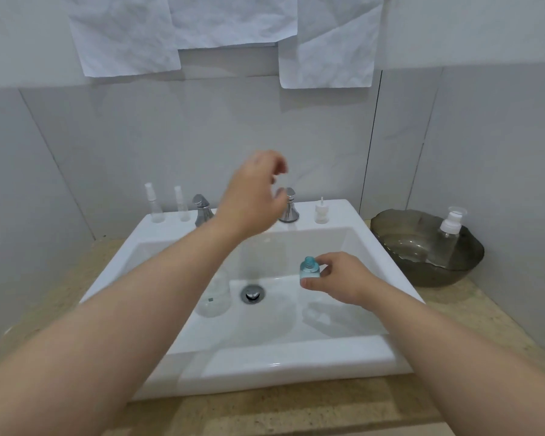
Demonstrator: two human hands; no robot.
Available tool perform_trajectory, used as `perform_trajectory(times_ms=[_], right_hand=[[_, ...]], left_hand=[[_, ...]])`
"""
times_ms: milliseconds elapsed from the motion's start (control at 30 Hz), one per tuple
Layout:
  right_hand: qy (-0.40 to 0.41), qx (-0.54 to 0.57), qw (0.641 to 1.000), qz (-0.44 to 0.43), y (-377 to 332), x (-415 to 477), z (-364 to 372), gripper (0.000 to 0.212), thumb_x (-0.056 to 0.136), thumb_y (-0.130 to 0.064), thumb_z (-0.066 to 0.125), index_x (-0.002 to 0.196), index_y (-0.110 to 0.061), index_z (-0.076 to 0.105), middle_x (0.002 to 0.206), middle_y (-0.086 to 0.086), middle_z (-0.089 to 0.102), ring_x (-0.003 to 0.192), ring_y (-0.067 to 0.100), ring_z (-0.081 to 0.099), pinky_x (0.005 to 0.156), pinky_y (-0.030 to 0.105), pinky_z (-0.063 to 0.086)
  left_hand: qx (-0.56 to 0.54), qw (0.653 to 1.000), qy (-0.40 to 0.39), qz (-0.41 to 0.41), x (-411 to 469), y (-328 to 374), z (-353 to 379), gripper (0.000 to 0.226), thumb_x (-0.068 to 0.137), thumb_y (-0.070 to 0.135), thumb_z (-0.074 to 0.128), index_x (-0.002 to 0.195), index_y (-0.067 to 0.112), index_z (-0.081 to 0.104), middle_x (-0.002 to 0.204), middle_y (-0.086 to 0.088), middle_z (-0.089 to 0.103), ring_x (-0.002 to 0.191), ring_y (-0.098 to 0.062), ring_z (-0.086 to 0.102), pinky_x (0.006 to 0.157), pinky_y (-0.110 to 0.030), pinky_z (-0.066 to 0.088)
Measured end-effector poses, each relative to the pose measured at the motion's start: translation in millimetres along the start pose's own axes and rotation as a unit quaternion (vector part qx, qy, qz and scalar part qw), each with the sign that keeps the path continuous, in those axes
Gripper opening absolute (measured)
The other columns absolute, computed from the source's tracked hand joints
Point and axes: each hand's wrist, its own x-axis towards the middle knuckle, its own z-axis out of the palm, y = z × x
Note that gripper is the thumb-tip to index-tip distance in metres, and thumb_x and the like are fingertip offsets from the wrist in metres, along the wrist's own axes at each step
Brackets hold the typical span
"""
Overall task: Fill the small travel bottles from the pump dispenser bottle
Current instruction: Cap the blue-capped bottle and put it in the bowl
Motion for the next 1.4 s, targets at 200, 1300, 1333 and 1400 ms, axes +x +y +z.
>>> perform_trajectory(times_ms=[200, 1300, 1333, 1400], right_hand=[[0.012, 0.018, 1.0, 0.014, 18.7, -2.6, -1.7, 0.058, 0.083, -0.046, 0.081, 0.134, -0.023, 0.063, 0.094, -0.007, 0.063, 0.072, 0.005, 0.058, 0.06, 0.019, 0.042], [-0.007, -0.016, 0.999, 0.036, 23.9, 0.5, 2.6, 0.052, 0.081, -0.045, 0.082, 0.126, -0.024, 0.068, 0.094, -0.009, 0.064, 0.08, 0.005, 0.059, 0.065, 0.019, 0.041], [-0.006, -0.016, 0.999, 0.038, 24.0, 0.6, 2.5, 0.052, 0.081, -0.046, 0.082, 0.127, -0.025, 0.068, 0.093, -0.009, 0.064, 0.079, 0.003, 0.058, 0.064, 0.017, 0.04], [-0.006, -0.021, 0.999, 0.037, 22.7, 0.1, 3.2, 0.052, 0.081, -0.046, 0.082, 0.127, -0.025, 0.068, 0.089, -0.011, 0.064, 0.077, 0.001, 0.057, 0.063, 0.016, 0.039]], left_hand=[[0.186, 0.926, -0.319, 0.078, 54.7, 24.6, 63.1, 0.046, 0.097, 0.007, 0.056, 0.138, 0.027, 0.053, 0.149, 0.0, 0.042, 0.121, -0.027, 0.053, 0.097, -0.043, 0.048], [-0.192, 0.933, -0.138, -0.272, -79.7, -1.7, 71.5, 0.049, 0.096, 0.022, 0.07, 0.134, 0.024, 0.039, 0.097, 0.01, 0.061, 0.079, -0.001, 0.061, 0.068, -0.016, 0.045], [-0.204, 0.928, -0.125, -0.287, -78.1, -4.9, 71.4, 0.049, 0.096, 0.025, 0.071, 0.133, 0.024, 0.039, 0.095, 0.009, 0.062, 0.076, 0.0, 0.059, 0.065, -0.015, 0.044], [-0.196, 0.921, -0.134, -0.308, -81.4, -12.2, 72.5, 0.046, 0.096, 0.031, 0.072, 0.129, 0.021, 0.04, 0.094, 0.005, 0.065, 0.077, -0.004, 0.06, 0.064, -0.018, 0.042]])
